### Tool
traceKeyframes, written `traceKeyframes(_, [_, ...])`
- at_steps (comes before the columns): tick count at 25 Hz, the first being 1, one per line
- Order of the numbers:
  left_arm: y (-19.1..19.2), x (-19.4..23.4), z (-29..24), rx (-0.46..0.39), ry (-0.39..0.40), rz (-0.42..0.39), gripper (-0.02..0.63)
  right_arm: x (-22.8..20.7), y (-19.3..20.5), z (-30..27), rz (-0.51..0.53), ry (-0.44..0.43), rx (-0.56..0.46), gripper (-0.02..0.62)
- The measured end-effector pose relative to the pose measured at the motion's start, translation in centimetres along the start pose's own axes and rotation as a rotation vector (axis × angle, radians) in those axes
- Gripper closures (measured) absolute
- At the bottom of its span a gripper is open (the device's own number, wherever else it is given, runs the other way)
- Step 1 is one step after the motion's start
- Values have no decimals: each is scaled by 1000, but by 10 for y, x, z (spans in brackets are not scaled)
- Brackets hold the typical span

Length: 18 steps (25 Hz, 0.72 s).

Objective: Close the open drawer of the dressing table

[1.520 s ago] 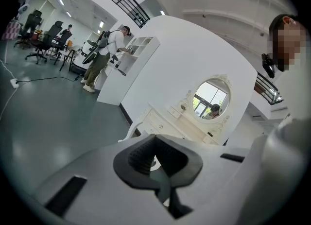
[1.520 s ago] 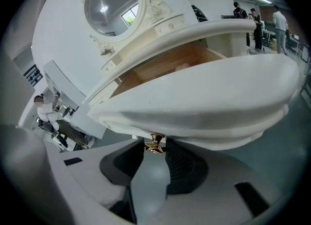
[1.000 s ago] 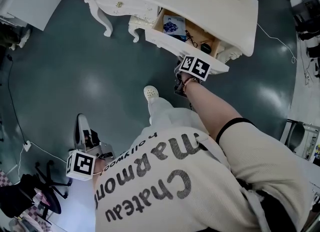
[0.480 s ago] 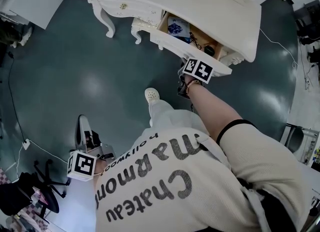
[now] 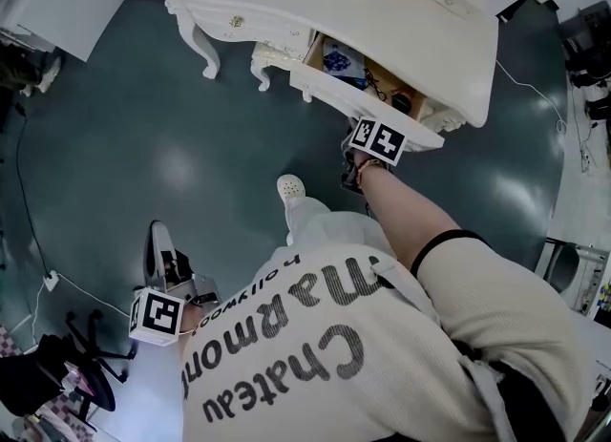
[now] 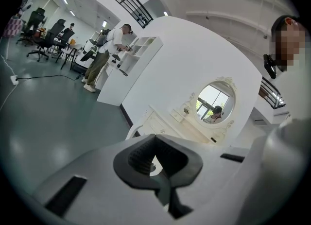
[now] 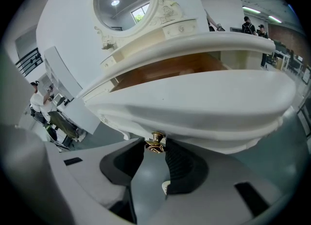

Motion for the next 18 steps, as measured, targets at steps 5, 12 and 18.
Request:
traceKeyframes(5, [-5,4,-13,-5,7,21,598,3,-5,-4,20,18,10,439])
traceKeyframes(12, [-20,6,-34,-20,15,5,598,3,-10,-8,9,55,11,439])
traceKeyframes(18, [-29,10,-46,-19,6,17,598,7,-12,-11,63,105,0,437])
Point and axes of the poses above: the fingertips, and each gripper's own axes: z backward along the fingers, x to its left, y out of its underside, the point moved 7 cm from there along z, backward along the fingers, and after that the axes turned 12 degrees about -z, right-handed, at the moved point
